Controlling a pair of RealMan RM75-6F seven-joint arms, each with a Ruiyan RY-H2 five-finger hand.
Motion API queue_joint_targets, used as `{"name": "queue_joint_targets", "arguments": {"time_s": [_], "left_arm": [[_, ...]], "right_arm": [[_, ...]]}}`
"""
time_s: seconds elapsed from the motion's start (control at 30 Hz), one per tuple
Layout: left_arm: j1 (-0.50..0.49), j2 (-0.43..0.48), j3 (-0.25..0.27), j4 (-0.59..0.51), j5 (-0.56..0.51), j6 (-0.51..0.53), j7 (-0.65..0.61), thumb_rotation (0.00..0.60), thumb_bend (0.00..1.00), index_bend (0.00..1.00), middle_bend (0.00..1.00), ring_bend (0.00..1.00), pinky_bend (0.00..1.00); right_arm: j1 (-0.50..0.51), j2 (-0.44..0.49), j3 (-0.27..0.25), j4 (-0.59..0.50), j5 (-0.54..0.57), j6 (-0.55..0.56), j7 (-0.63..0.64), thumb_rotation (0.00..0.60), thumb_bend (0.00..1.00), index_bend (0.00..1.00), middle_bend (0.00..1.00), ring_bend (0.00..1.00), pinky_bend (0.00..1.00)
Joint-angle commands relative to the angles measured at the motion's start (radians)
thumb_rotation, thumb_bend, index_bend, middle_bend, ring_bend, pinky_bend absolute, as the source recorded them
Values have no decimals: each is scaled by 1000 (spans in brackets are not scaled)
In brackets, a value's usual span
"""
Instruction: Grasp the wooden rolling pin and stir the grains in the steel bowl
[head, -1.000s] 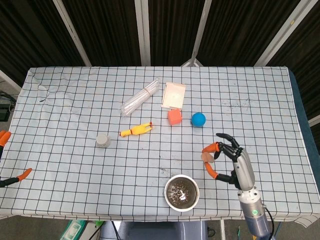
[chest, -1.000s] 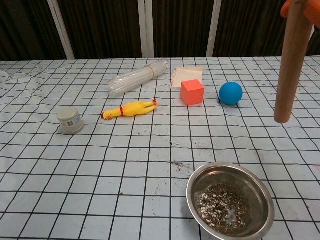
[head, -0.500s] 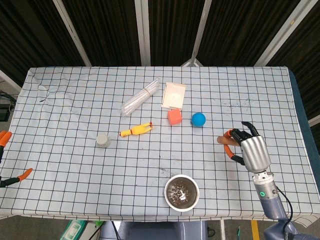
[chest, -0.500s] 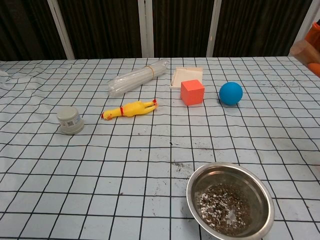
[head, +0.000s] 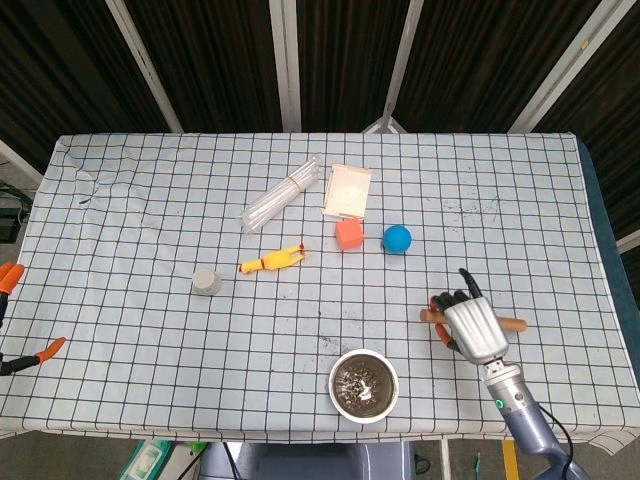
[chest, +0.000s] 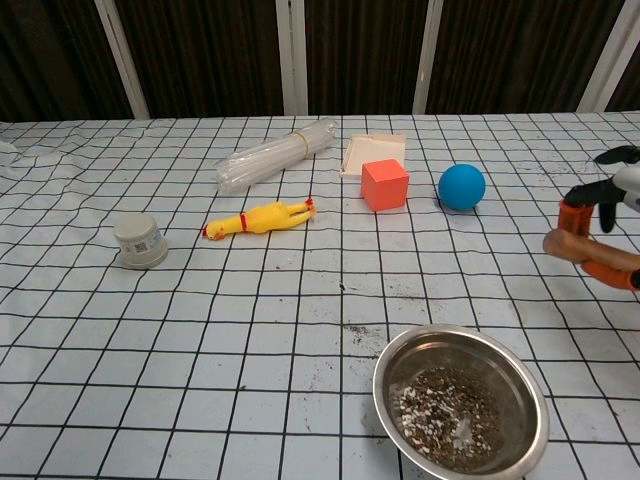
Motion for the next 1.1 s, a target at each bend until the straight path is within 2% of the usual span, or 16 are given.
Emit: {"name": "queue_joint_targets", "arguments": {"time_s": [0.03,0.17,0.47,0.77,0.97,1.1], "left_arm": [[0,0,0,-1,-1,0,-1,600,36,0,0,0,0],[0,1,0,-1,-2,-3,-3,600,36,0,0,0,0],[0,3,1,-1,-2,-3,-6,600,35,0,0,0,0],[2,2,3,-3,-2,-2,9,600,35,0,0,0,0],[2,2,2,-1,-12,-6,23,600,35,0,0,0,0],[-1,3,1,-9,-25,-19,40,600,36,0,0,0,0]], "right_arm": [[10,13,-8,-107,40,-38,-61,600,374,76,226,197,0],[16,27,0,-166,40,-36,-81,600,303,46,210,182,0],[-12,83,-5,-181,18,22,-21,600,299,46,209,181,0],[-110,224,-24,-140,0,158,159,600,299,46,158,115,0],[-156,226,-28,-41,-69,269,236,600,299,46,155,110,0],[-158,212,-25,-11,-84,284,281,600,298,46,155,110,0]]}}
